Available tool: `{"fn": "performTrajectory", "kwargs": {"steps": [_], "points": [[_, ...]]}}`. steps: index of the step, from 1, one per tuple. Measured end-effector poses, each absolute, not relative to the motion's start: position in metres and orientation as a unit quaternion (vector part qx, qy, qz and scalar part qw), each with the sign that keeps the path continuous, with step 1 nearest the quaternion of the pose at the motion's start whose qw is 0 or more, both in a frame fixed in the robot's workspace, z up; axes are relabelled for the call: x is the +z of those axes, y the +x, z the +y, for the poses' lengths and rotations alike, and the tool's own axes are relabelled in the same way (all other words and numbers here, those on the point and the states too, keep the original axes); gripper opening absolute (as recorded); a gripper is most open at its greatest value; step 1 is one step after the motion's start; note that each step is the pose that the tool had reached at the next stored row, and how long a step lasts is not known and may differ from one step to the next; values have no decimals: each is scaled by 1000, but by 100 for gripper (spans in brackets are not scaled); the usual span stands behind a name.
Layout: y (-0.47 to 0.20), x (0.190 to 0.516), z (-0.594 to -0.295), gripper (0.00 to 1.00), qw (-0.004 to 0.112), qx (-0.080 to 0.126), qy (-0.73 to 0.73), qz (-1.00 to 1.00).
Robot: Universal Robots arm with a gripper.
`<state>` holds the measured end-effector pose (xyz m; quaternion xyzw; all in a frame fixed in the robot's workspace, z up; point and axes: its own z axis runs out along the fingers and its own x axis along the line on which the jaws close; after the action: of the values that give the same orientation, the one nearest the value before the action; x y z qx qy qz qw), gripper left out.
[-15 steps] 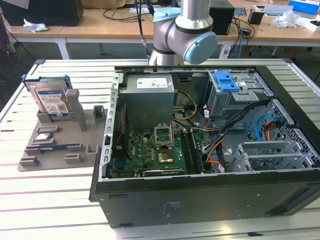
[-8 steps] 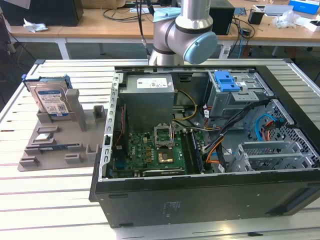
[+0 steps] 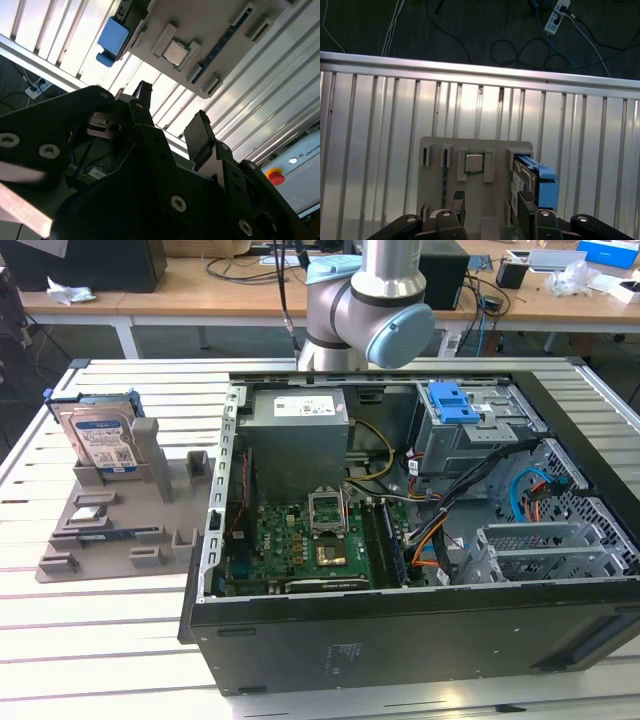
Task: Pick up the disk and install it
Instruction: 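Pick up the disk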
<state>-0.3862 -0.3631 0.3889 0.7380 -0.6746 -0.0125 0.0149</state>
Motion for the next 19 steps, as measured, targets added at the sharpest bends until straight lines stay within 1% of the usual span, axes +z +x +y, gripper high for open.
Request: {"fn": "performTrajectory", "kwargs": {"steps": [12,13,16,19], "points": [[-377,384,-356,54,17,-11,738,-675],[-375,383,-354,54,17,-11,738,-675],[-367,373,-334,54,17,-10,738,-675],[-366,364,-324,54,17,-10,738,-675]]}}
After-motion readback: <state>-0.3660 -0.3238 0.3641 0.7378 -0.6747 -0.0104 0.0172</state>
